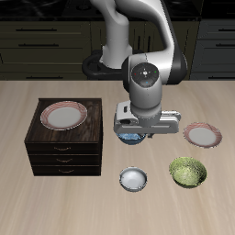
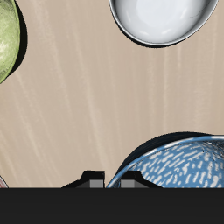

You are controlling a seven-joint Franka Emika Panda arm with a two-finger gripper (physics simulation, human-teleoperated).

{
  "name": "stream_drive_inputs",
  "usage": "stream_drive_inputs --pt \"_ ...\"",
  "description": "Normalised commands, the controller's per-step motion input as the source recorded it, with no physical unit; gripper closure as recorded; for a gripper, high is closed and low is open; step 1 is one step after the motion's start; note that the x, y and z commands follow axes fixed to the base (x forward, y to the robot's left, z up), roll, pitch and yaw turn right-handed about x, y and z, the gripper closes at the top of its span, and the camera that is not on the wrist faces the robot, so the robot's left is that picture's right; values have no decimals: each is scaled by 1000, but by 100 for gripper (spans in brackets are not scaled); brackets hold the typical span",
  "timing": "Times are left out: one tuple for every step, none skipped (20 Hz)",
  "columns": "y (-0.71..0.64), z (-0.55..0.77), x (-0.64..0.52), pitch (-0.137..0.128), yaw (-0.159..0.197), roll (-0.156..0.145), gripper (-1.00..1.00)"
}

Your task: Place the blue bowl onto the plate that is on top of the cabinet

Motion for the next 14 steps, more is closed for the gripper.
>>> stream_drive_inputs --pt "-30 255 -49 -22 23 -18 100" --pt "1 278 -117 -56 44 7 100" --pt "-3 280 -101 -52 39 -5 100" --pt "17 309 -125 -73 61 -21 100" --pt "97 339 -133 -39 27 31 100" --pt "-63 279 -96 -64 54 -35 100" --pt "53 306 -136 -45 22 20 100" --pt "8 339 -166 -52 33 -19 100" --pt "52 429 -195 -72 64 6 100" --pt "17 274 -100 -45 23 -5 100" --pt "-22 389 -175 -74 66 -18 100" --pt "49 372 -155 -61 63 25 100" --pt "-35 402 -173 -86 61 -52 100" --pt "38 404 -157 -92 48 -3 100"
